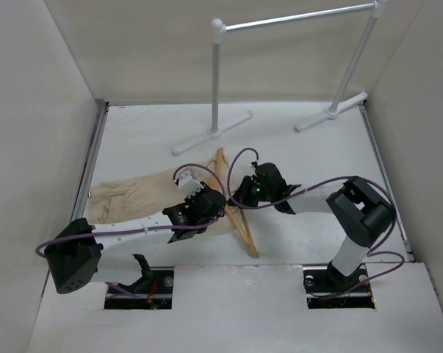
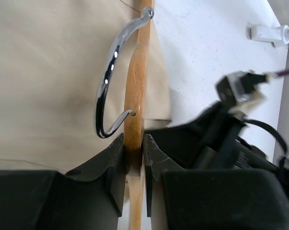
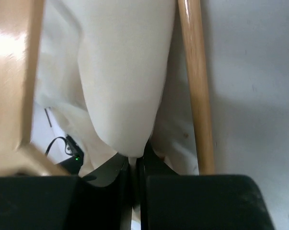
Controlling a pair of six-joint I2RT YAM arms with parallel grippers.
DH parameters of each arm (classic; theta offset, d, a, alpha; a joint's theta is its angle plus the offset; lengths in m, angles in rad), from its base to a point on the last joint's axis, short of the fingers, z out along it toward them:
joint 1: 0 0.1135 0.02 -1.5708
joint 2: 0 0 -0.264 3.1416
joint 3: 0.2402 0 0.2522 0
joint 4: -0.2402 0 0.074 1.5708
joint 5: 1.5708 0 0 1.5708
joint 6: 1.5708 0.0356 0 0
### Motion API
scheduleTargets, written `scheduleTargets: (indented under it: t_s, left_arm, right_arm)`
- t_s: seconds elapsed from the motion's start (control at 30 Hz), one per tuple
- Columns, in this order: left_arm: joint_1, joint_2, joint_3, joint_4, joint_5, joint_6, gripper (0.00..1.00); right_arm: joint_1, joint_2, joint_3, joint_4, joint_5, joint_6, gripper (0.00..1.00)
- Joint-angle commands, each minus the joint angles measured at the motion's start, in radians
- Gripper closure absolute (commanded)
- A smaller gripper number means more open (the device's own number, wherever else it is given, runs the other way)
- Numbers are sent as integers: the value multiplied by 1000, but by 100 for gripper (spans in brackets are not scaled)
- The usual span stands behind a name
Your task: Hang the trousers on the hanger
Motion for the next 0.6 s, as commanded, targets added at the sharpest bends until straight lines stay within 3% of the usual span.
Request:
scheduleTargets:
  t_s: [0.0,0.27,0.57]
  left_arm:
    - [37,-36,-5,-80,-15,26,98]
    - [144,-93,-66,-103,37,105,98]
    - [193,-198,-85,-206,43,174,98]
  right_arm:
    - [-41,-145,-26,60,28,-2,91]
    - [-191,-303,-82,-3,16,-55,93]
    - [-352,-431,-144,-135,22,-135,93]
